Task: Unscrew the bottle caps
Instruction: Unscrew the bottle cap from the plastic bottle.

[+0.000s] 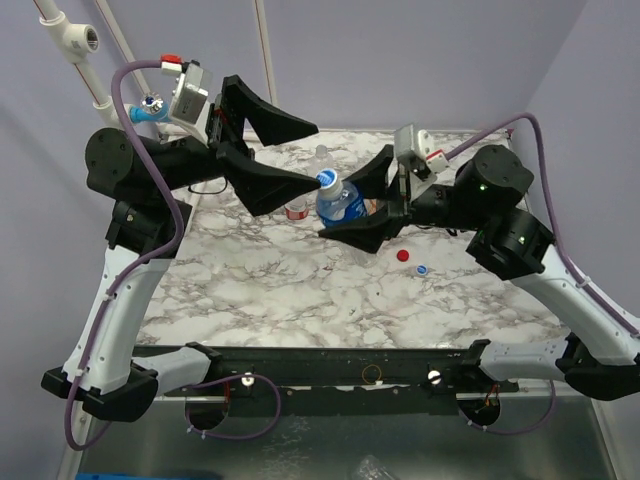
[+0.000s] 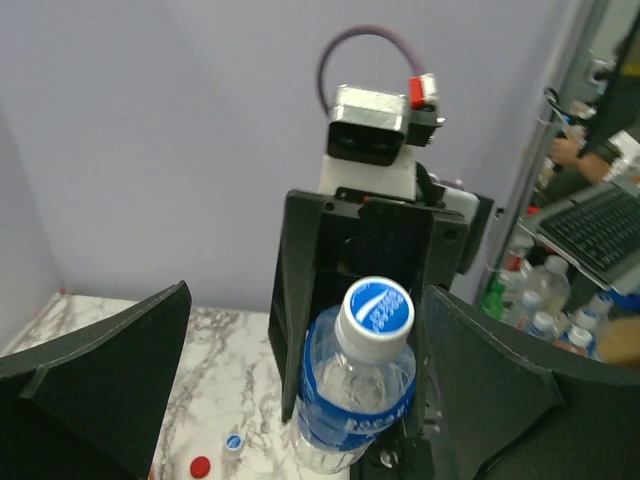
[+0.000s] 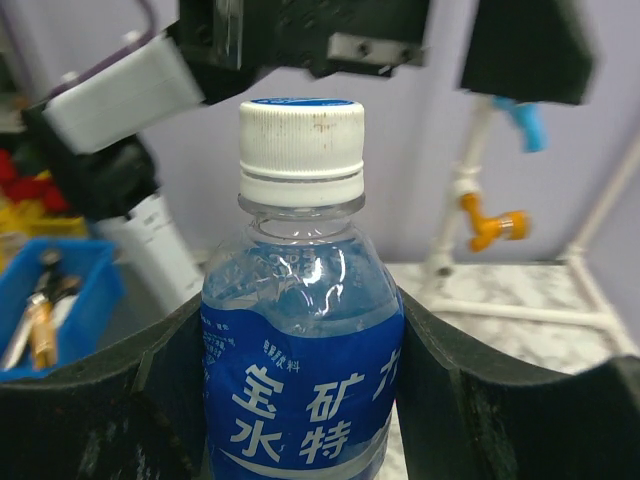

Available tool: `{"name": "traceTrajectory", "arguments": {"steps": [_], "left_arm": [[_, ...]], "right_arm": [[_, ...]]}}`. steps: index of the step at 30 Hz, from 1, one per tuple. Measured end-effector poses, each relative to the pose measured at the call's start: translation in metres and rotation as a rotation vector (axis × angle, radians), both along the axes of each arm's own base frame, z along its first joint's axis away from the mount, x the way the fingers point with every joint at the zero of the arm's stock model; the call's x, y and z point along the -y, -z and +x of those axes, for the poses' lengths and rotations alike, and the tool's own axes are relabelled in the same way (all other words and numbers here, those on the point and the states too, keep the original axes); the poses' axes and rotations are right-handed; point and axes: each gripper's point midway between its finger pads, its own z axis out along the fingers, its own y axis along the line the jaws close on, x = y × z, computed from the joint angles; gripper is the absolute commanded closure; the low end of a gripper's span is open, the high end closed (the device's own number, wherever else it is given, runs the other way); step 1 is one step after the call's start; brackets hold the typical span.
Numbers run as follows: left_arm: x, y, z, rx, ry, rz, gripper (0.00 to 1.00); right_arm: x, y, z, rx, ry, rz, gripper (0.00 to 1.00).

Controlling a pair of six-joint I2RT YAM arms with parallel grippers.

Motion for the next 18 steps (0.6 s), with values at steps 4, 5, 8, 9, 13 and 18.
{"name": "traceTrajectory", "arguments": {"steps": [4,5,8,9,13,18], "left_arm": [[0.004,0.009,-0.020,0.031,0.139,0.066,0.02],[0.005,0.011,-0.024,0.037,0.172,0.084,0.02],[0.005,0.015,-0.035,0.048,0.237,0.121,0.02],[0.004,0.018,-0.040,0.055,0.264,0.137,0.02],[0.001,0.026,-0.055,0.072,0.339,0.183,0.02],[-0.001,0.031,-0.066,0.084,0.389,0.215,0.02]], "right_arm": [[-0.013,0.027,-0.023,-0.066,-0.182,-0.085,0.99],[-0.015,0.032,-0.026,-0.080,-0.210,-0.101,0.99],[-0.019,0.041,-0.030,-0.109,-0.265,-0.128,0.99],[-0.020,0.043,-0.031,-0.116,-0.279,-0.133,0.99],[-0.019,0.042,-0.032,-0.119,-0.299,-0.134,0.99],[-0.016,0.037,-0.035,-0.103,-0.325,-0.127,0.99]]}}
